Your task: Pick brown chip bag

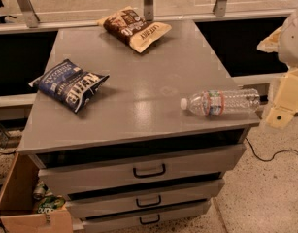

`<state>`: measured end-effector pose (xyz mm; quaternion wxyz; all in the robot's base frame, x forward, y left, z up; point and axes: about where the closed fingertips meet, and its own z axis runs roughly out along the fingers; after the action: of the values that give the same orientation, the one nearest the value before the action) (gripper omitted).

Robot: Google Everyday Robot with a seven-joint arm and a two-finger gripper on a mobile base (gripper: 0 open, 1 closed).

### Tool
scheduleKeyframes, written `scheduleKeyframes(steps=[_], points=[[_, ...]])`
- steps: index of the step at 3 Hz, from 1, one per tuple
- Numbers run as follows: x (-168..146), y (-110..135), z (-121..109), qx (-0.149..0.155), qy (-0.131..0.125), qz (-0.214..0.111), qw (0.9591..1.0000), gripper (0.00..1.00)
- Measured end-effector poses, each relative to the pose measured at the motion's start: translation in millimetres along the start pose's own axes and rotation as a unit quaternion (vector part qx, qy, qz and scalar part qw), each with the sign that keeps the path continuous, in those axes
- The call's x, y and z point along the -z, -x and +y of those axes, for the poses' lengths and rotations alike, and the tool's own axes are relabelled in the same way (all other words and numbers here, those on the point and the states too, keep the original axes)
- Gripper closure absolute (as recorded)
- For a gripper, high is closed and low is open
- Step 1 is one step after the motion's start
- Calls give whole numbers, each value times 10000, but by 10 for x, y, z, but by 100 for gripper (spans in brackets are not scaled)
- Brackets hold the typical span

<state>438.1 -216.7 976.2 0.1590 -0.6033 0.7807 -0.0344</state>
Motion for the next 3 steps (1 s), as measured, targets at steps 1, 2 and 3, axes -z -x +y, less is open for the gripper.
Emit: scheduleKeyframes(steps=[1,2,3], points=[[0,0,0,0,-1,0,10000,0],[-103,133,-173,130,23,-186,9997,0],[-408,455,-701,316,60,-661,9973,0]])
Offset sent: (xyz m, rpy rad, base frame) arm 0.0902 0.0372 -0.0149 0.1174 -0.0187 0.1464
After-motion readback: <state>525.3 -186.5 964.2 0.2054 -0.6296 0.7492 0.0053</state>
